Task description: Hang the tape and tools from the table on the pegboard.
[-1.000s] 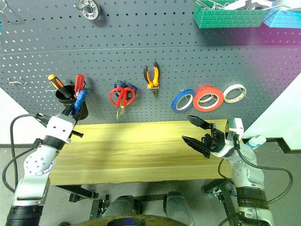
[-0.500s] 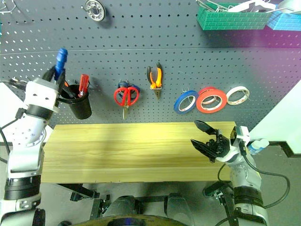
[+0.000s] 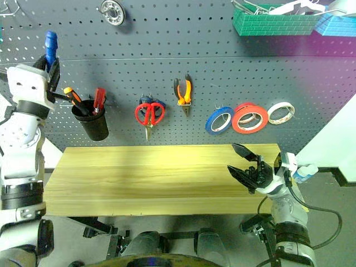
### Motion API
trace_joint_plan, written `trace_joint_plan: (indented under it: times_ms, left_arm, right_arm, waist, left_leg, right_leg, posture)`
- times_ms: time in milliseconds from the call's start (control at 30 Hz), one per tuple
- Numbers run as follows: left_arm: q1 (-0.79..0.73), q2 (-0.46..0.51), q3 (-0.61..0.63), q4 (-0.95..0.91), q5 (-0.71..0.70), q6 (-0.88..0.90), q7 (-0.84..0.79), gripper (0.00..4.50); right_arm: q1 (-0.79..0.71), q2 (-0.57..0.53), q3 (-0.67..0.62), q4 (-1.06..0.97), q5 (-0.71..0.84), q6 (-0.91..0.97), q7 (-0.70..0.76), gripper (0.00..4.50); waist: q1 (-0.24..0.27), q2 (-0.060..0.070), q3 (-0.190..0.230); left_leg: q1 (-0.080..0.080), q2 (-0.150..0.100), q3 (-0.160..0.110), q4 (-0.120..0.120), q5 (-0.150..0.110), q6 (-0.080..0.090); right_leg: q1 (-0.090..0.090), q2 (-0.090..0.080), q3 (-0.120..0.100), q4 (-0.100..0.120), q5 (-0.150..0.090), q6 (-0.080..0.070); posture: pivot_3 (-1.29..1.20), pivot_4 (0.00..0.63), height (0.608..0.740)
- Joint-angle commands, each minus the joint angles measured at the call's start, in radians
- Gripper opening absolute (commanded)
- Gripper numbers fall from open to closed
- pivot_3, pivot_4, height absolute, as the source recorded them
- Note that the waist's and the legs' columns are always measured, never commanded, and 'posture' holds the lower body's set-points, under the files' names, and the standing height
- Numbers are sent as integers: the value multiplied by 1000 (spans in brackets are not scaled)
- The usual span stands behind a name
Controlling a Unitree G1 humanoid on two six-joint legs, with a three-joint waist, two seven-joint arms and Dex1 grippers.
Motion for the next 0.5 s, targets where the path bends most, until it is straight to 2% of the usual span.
trace_joint_plan:
  times_ms: [33,200,367,500]
  left_arm:
    - [-40,-25,32,24,-97,-15,-30,515]
    - [-33,-54,44,52,-176,-37,-73,515]
    - [-9,-72,41,107,-171,-69,-60,515]
    - [9,-88,35,150,-163,-101,-54,515]
  right_arm:
    - [-2,-16,8,7,4,-30,7,4500]
    - [23,-31,15,-6,6,-36,7,4500]
    - [44,-50,14,-31,11,-24,7,4500]
    - [66,-67,34,-38,-25,-45,7,4500]
  waist:
    - [-1,0,0]
    - [-2,-2,-1]
    - [-4,-2,-1]
    - [-4,-2,-1]
  left_leg:
    - [0,0,0,0,0,0]
    - [0,0,0,1,0,0]
    - [2,0,2,1,1,-1]
    - [10,0,2,1,1,-1]
  right_leg:
    - [0,0,0,0,0,0]
    - [-1,0,0,3,0,0]
    - [-1,0,2,5,0,0]
    - [7,0,2,5,-1,0]
  posture:
    - [-86,0,734]
    - [-95,0,734]
    - [-100,7,734]
    - [-104,19,734]
